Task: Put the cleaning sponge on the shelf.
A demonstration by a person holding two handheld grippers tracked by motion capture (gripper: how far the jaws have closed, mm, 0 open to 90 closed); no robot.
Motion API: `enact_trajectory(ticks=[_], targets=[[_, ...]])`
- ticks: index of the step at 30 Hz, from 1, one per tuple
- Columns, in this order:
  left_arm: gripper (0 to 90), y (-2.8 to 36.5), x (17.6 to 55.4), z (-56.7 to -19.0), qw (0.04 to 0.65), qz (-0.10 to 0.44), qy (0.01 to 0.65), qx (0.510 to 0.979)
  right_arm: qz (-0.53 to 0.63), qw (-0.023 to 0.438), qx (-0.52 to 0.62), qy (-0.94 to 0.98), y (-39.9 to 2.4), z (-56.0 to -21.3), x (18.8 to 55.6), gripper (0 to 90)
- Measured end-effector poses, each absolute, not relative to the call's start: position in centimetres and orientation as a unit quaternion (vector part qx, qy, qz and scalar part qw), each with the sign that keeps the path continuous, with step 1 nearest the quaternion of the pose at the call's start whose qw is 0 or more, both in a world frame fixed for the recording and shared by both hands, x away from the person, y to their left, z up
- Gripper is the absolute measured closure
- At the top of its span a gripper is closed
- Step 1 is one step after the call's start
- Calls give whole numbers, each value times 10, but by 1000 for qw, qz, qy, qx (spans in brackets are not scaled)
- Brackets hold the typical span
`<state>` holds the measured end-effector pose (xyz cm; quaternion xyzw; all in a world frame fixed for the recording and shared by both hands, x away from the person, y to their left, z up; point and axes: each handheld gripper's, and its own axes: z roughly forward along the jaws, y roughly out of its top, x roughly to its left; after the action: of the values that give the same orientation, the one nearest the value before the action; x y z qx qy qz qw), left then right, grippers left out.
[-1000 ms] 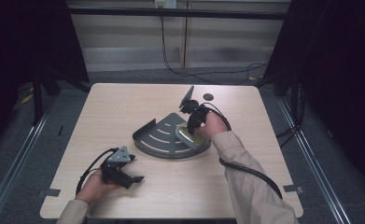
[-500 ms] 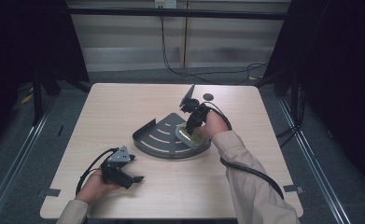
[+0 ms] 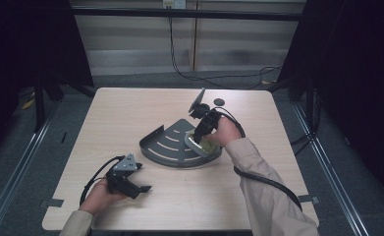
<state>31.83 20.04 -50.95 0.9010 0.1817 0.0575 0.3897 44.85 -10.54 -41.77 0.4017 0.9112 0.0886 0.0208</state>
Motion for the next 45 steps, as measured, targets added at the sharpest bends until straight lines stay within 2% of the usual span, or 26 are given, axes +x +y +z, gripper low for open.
enact_trajectory(ticks=[3, 8, 45], targets=[[90, 200, 318, -510, 390, 57, 182, 901, 89, 20, 404, 910, -108, -417, 446, 222], [89, 200, 318, -510, 390, 57, 182, 901, 93, 17, 410, 907, -115, -414, 443, 170], [89, 200, 318, -510, 391, 58, 182, 900, 118, 17, 394, 911, -156, -385, 410, 177]])
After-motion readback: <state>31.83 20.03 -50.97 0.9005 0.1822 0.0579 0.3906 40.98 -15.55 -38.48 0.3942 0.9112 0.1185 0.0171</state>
